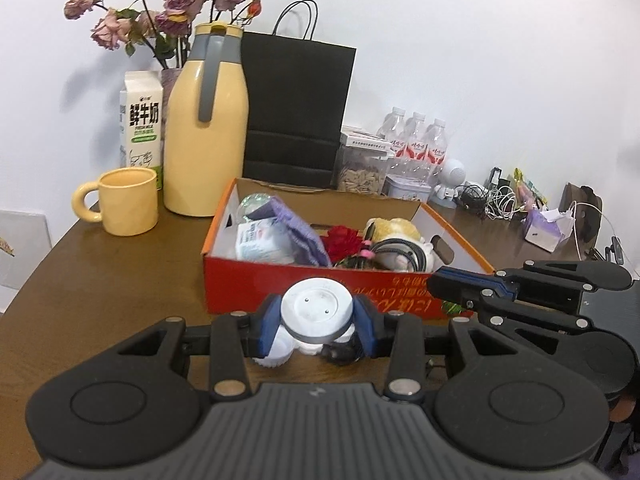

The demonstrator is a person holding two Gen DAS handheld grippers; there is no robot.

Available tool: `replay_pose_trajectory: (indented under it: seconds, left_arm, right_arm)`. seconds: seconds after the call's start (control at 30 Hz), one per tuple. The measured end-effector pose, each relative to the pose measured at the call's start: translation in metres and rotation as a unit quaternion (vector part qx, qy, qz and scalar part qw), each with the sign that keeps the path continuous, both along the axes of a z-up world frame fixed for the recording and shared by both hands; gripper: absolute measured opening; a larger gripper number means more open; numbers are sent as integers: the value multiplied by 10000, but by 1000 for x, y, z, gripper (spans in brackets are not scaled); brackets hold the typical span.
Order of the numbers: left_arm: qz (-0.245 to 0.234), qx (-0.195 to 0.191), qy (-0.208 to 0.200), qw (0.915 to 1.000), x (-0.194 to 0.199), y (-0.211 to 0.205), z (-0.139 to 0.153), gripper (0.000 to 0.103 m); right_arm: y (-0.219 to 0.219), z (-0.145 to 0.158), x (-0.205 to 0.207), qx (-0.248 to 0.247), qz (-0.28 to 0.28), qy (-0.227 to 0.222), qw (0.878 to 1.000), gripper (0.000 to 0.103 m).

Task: Organize objects
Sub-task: 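Grasp the black cable with the right gripper while the left holds the white cap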

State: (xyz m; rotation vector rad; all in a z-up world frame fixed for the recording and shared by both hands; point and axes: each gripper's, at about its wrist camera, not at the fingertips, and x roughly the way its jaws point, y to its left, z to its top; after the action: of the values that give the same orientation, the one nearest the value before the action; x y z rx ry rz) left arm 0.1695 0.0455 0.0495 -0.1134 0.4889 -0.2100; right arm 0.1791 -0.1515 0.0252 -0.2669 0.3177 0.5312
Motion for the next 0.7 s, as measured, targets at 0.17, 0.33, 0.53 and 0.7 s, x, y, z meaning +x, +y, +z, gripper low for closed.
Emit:
replay_pose_trajectory:
  seconds: [0.17,0.33,0.53,0.7]
  left_arm:
    - [-47,17,108,9999,4,-2,-8,40]
    - [19,27,364,9993,3,5,-25,40]
    - [77,-32,520,9986,0,8,-35,40]
    - [93,-47,506,9987,-3,10,-35,40]
  right_arm:
    - [-13,-4,12,175,-35,295,9994,23]
    - [-21,-43,18,-214,-23,965,9951,65]
    - [-18,-70,34,-213,-179,1509,9882,69]
    - [-10,-69,30,-207,-58,1507,9883,47]
